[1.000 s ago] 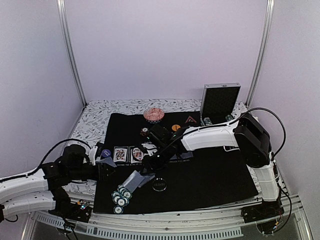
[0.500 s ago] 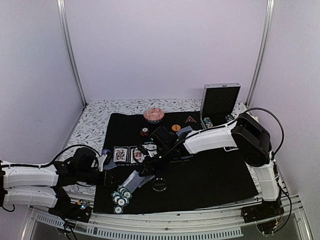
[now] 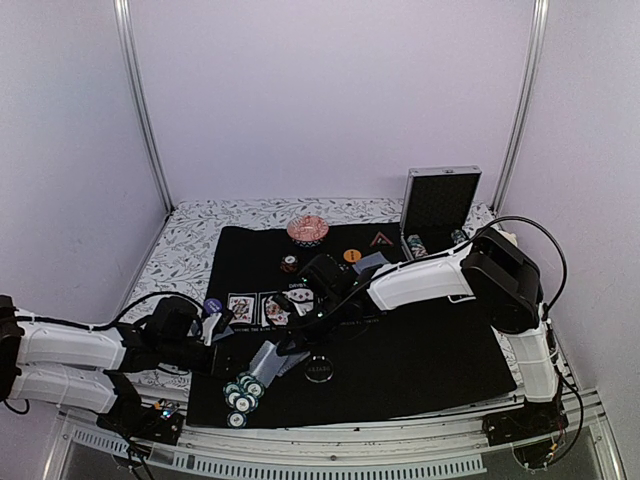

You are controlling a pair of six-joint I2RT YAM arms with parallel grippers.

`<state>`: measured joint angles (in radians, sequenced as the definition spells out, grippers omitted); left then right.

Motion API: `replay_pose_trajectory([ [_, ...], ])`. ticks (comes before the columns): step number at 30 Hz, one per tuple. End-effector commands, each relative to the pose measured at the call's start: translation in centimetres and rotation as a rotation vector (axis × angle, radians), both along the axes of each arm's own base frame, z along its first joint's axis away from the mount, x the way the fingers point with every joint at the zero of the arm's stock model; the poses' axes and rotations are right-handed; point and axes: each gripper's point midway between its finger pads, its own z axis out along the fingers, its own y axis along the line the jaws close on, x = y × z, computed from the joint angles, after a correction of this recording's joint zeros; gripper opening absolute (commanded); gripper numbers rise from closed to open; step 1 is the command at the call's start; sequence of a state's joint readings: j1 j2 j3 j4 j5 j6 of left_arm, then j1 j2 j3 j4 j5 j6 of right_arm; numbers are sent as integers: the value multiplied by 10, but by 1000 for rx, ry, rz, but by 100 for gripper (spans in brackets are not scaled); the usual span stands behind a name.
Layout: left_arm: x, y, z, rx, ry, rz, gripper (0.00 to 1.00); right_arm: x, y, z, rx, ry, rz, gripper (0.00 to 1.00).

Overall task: Distribute texas hold em gaming equipment
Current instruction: Adjust the poker card at the face-down deck piles.

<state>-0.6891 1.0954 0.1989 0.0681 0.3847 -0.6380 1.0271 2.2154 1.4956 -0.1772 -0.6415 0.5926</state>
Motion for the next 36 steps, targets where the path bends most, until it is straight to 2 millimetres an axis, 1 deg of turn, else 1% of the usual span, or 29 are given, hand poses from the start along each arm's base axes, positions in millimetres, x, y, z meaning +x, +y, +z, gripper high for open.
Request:
replay_pose_trajectory([
  [1,3,-4,12,-20,-57,-28,29,-1,0,-5,1,20,-3,3],
  [4,9,-3,24,-7,-102,-30,30,-1,-1,5,22,32,-13,2],
  [5,12,-3,32,-12,-125,-24,30,-1,-1,12,40,36,-16,2],
  [8,15,0,48,-26,-173,-4,33,2,-3,34,112,37,-37,2],
  [10,17,2,56,-35,-202,14,34,5,-8,42,126,46,-63,2],
  [12,18,4,61,-46,-223,25,35,6,-15,43,119,45,-78,2],
  [16,19,4,67,-60,-236,37,35,10,-26,46,164,65,-110,2],
  [20,22,2,69,-47,-245,22,35,11,-31,45,164,92,-105,2],
  [24,21,0,67,-50,-235,13,36,26,-39,43,159,95,-124,2],
  [27,22,1,68,-45,-240,14,36,30,-41,32,122,108,-132,2],
  [31,22,1,69,-47,-245,15,36,25,-41,19,107,139,-100,2],
  [33,22,1,68,-45,-243,16,36,26,-42,11,68,145,-103,2],
  [36,22,1,67,-45,-242,17,36,29,-40,5,45,135,-88,2],
])
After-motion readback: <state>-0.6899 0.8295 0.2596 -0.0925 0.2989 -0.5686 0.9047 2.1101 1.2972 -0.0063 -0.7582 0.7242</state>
